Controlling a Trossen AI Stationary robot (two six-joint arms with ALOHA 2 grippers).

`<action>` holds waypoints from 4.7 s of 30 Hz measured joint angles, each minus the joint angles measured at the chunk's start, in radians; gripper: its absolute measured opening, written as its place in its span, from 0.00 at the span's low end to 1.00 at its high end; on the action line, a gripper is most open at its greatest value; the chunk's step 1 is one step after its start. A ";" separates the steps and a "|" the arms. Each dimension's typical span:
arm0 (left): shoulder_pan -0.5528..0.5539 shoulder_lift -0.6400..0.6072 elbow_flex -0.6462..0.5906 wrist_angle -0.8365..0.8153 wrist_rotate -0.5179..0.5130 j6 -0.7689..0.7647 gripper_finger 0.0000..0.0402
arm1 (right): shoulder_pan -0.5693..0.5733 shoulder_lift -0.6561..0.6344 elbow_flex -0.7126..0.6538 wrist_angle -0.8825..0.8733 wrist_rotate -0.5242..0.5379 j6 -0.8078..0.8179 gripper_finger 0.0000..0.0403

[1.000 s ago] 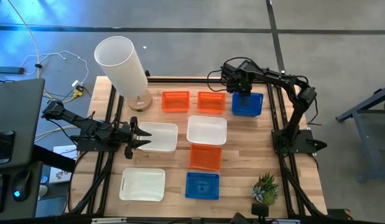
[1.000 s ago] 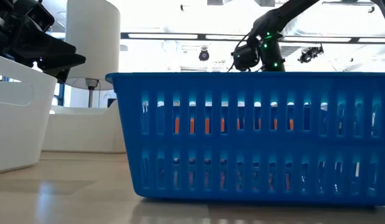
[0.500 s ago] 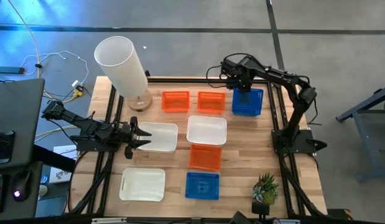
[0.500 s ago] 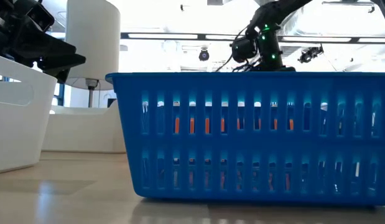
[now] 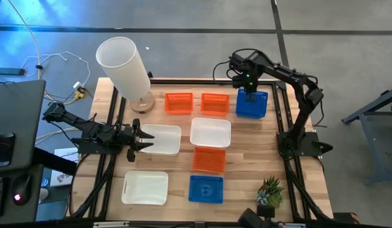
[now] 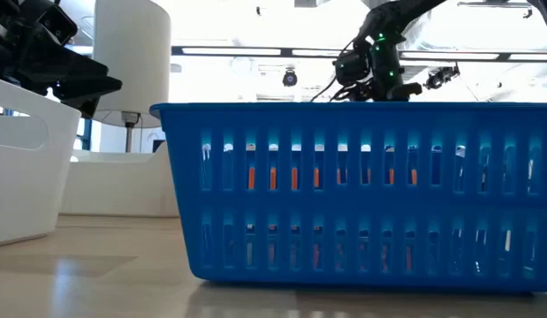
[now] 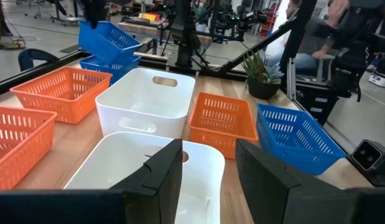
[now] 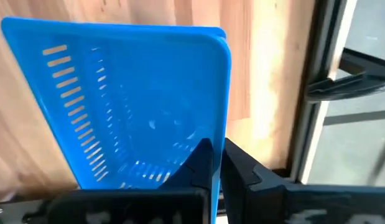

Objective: Stack baskets by color
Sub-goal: Stack the middle blue bin on the top blue bin, then stack the top left orange bin on the top right orange bin

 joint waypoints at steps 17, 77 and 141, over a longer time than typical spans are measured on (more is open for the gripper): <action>0.000 0.000 0.000 0.000 0.000 0.000 0.34 | -0.038 0.000 -0.001 -0.004 -0.041 -0.048 0.00; 0.000 0.000 0.000 0.000 -0.003 0.003 0.34 | -0.009 0.150 0.004 -0.048 0.063 0.000 0.01; -0.001 0.000 0.000 0.005 0.001 -0.016 0.34 | 0.254 -0.004 0.112 -0.138 -0.142 0.559 0.24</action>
